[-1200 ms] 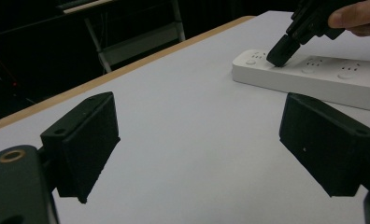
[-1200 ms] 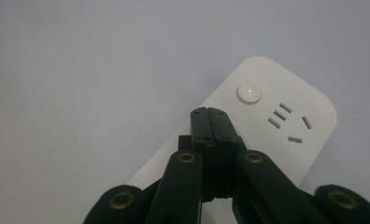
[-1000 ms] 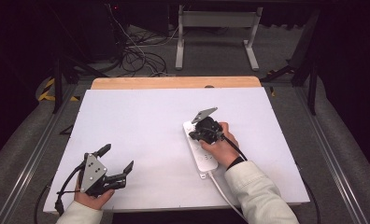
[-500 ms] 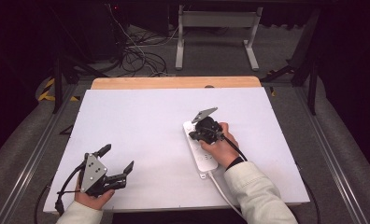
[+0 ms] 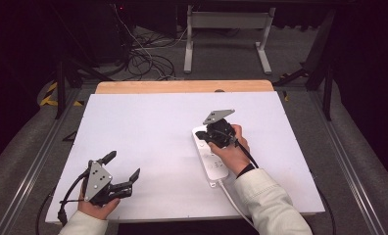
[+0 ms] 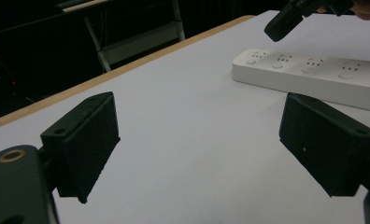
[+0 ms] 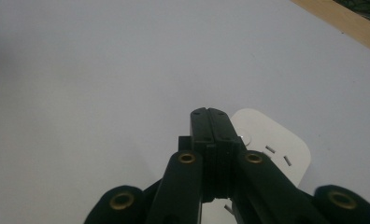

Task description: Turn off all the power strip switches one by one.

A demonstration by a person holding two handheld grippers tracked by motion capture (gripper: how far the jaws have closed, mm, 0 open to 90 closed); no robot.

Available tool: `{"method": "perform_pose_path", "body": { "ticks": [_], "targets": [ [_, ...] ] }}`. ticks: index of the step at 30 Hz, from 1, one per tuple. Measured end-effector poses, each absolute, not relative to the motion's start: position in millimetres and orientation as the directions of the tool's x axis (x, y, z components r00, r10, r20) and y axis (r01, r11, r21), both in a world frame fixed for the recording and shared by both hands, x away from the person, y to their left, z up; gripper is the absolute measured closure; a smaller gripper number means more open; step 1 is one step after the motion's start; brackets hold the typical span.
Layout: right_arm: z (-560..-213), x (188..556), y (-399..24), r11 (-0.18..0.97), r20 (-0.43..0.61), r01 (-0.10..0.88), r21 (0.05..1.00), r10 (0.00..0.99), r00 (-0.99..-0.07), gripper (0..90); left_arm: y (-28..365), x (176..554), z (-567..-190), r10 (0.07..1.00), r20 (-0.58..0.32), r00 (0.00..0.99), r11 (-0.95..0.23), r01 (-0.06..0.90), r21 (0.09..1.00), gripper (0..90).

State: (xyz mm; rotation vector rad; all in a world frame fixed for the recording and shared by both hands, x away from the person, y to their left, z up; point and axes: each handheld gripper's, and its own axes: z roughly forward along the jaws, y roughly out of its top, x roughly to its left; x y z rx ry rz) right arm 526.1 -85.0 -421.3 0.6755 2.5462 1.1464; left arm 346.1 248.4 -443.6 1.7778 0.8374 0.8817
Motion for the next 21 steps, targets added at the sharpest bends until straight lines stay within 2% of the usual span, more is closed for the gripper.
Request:
{"method": "perform_pose_path", "body": {
  "ticks": [15, 21],
  "targets": [
    [-413, 538, -78, 0.595, -0.069, 0.294, 0.748, 0.510, -0.857, 90.0, 249, 346, -443, 0.839, 0.201, 0.506, -0.318, 0.155, 0.935, 12.5],
    [-421, 552, -73, 0.610, -0.064, 0.326, 0.722, 0.529, -0.846, 90.0, 250, 346, -443, 0.839, 0.202, 0.505, -0.317, 0.154, 0.936, 12.5]
  ]
}}
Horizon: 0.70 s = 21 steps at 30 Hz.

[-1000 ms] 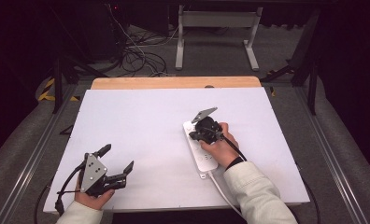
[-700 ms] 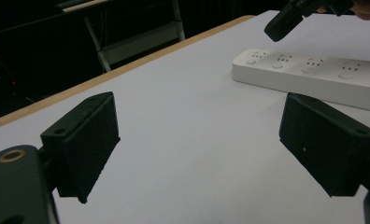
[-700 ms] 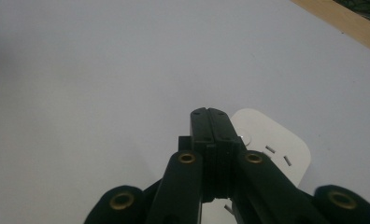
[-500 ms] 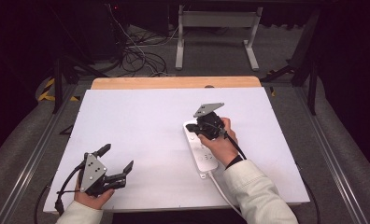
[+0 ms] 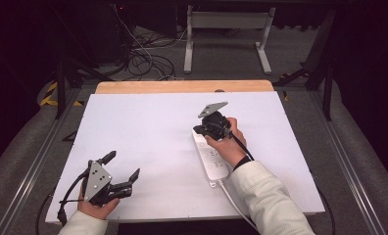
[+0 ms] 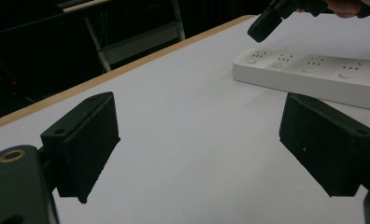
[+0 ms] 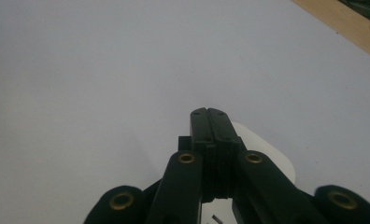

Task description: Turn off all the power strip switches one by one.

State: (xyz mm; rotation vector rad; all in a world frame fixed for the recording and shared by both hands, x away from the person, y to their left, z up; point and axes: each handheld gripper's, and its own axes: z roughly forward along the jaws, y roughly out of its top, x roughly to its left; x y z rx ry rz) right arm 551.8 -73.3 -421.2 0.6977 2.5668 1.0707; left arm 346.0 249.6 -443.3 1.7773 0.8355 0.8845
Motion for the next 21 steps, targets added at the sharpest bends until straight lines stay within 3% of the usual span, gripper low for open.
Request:
{"method": "perform_pose_path", "body": {
  "ticks": [21],
  "targets": [
    [-446, 572, -70, 0.639, -0.041, 0.387, 0.665, 0.548, -0.835, 90.0, 250, 346, -443, 0.840, 0.196, 0.506, -0.315, 0.162, 0.935, 12.5]
  ]
}}
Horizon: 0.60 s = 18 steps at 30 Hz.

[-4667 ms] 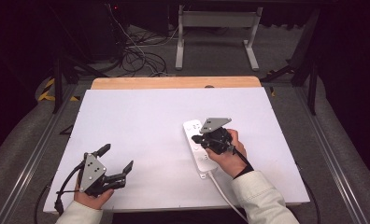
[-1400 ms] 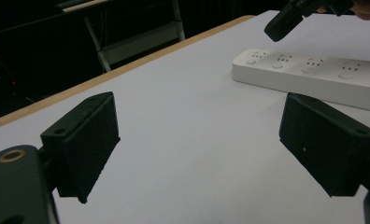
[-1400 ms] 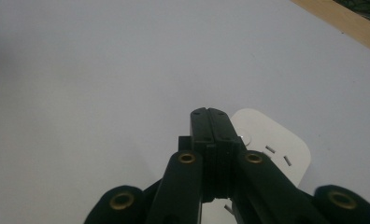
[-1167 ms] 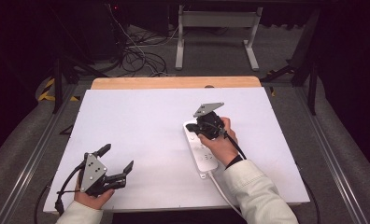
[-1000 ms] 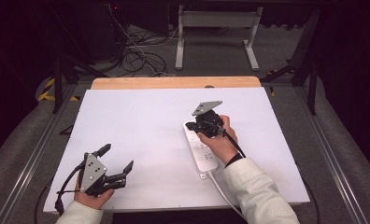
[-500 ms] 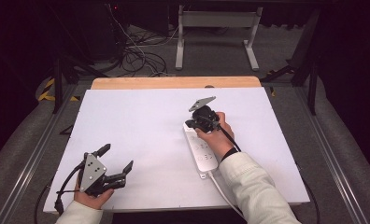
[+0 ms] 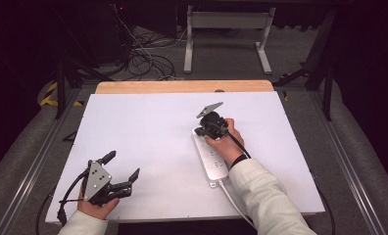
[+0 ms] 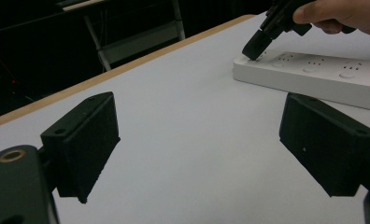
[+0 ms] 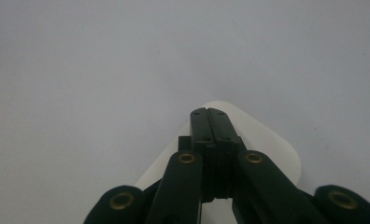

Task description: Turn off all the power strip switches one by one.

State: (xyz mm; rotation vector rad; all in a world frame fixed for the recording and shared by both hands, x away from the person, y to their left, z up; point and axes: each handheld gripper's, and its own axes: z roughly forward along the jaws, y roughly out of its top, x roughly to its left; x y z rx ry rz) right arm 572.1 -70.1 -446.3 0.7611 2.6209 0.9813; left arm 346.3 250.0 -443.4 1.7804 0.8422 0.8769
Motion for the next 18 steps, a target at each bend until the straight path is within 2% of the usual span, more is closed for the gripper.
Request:
{"method": "perform_pose_path", "body": {
  "ticks": [18],
  "targets": [
    [-449.2, 573.1, -70.8, 0.636, -0.031, 0.394, 0.663, 0.550, -0.835, 90.0, 249.7, 346.0, -443.4, 0.840, 0.199, 0.506, -0.317, 0.159, 0.935, 12.5]
  ]
}}
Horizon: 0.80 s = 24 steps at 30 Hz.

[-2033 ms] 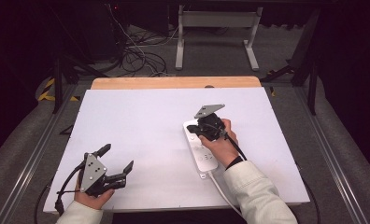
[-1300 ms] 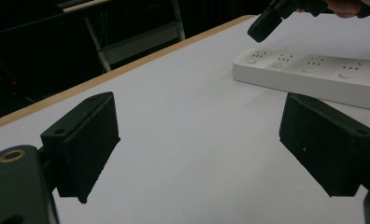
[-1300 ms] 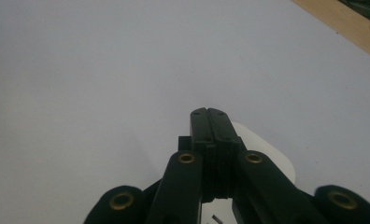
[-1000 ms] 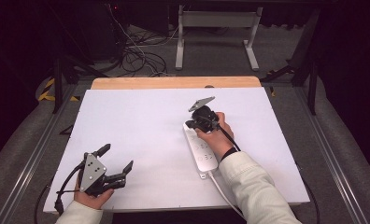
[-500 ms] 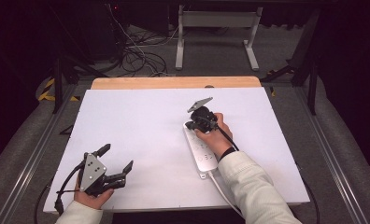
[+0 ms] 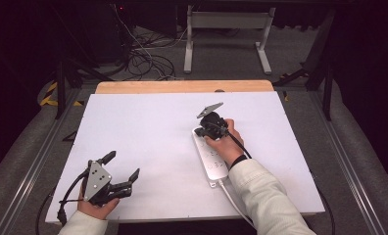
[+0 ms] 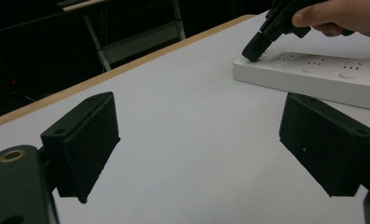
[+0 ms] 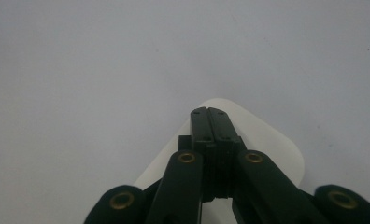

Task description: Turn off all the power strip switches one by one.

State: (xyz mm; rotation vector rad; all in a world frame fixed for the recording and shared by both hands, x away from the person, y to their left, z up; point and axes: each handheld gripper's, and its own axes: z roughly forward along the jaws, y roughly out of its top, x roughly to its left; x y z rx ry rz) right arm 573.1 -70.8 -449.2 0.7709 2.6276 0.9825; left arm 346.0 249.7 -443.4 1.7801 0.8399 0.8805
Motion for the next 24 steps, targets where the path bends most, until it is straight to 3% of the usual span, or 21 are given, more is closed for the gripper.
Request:
{"method": "perform_pose_path", "body": {
  "ticks": [19, 24],
  "targets": [
    [-448, 574, -70, 0.650, -0.043, 0.402, 0.645, 0.557, -0.830, 90.0, 249, 345, -443, 0.840, 0.196, 0.505, -0.314, 0.158, 0.936, 12.5],
    [-425, 564, -80, 0.573, -0.033, 0.356, 0.738, 0.559, -0.829, 90.0, 251, 347, -444, 0.842, 0.195, 0.504, -0.314, 0.161, 0.936, 12.5]
  ]
}}
